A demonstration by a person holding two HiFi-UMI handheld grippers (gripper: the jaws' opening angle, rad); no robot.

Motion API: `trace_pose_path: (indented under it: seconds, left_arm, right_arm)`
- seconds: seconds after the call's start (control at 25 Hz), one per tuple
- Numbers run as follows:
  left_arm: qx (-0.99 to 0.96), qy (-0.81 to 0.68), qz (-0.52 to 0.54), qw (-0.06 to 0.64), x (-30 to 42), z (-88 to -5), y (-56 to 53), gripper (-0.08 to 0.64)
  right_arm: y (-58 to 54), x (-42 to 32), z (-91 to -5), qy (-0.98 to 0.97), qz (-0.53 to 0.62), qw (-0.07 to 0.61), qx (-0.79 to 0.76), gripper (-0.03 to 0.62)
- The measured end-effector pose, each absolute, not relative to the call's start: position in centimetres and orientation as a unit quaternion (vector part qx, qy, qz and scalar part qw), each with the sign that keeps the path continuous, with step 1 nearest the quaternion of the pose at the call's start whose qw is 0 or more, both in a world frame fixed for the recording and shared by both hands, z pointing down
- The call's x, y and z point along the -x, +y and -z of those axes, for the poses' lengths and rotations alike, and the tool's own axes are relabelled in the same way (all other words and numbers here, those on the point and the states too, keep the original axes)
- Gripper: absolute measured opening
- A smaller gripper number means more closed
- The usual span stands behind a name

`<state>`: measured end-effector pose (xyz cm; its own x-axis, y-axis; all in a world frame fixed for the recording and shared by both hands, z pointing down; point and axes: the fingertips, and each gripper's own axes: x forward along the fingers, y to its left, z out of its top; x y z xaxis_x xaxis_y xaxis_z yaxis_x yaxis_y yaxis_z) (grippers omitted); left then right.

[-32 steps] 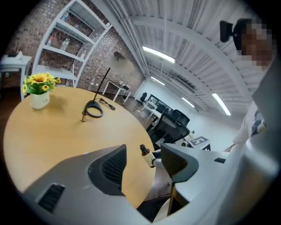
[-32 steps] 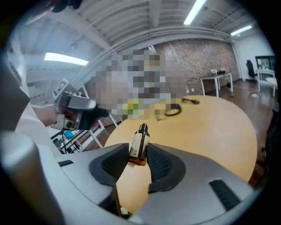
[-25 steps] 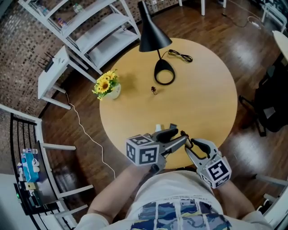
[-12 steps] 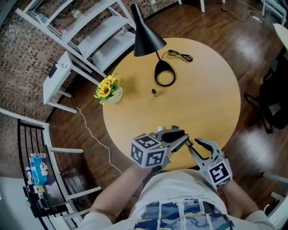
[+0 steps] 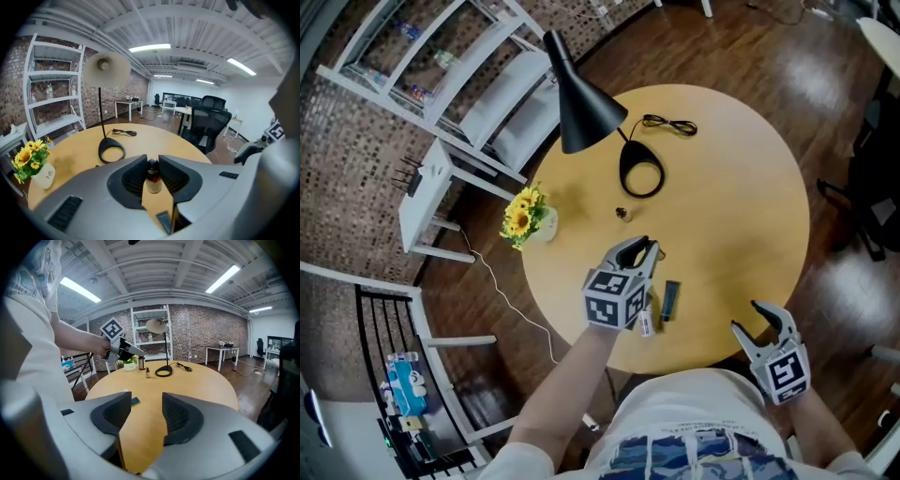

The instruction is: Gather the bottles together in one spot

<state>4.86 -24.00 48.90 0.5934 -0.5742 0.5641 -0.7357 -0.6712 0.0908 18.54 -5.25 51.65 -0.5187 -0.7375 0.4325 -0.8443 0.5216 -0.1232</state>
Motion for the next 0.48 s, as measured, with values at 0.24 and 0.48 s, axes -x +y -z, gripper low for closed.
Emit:
trace_pose_path:
  seconds: [0.24,0.48]
  left_arm:
    - [-0.84,-0.453,-0.27,0.128,-3.3,-54.4,-32.8,0.071]
    - [-0.809,-0.493,-0.306,0.093,-2.8,-59.8,-37.5,0.071]
  right_arm:
    - [-4.7,-20.5,-53.8,-0.841,-0.197,0.197,-0.464,0.253]
    - [-4.5,-23.6,-55.3,-0.811,-0.231,0.211,-0.495,0.253]
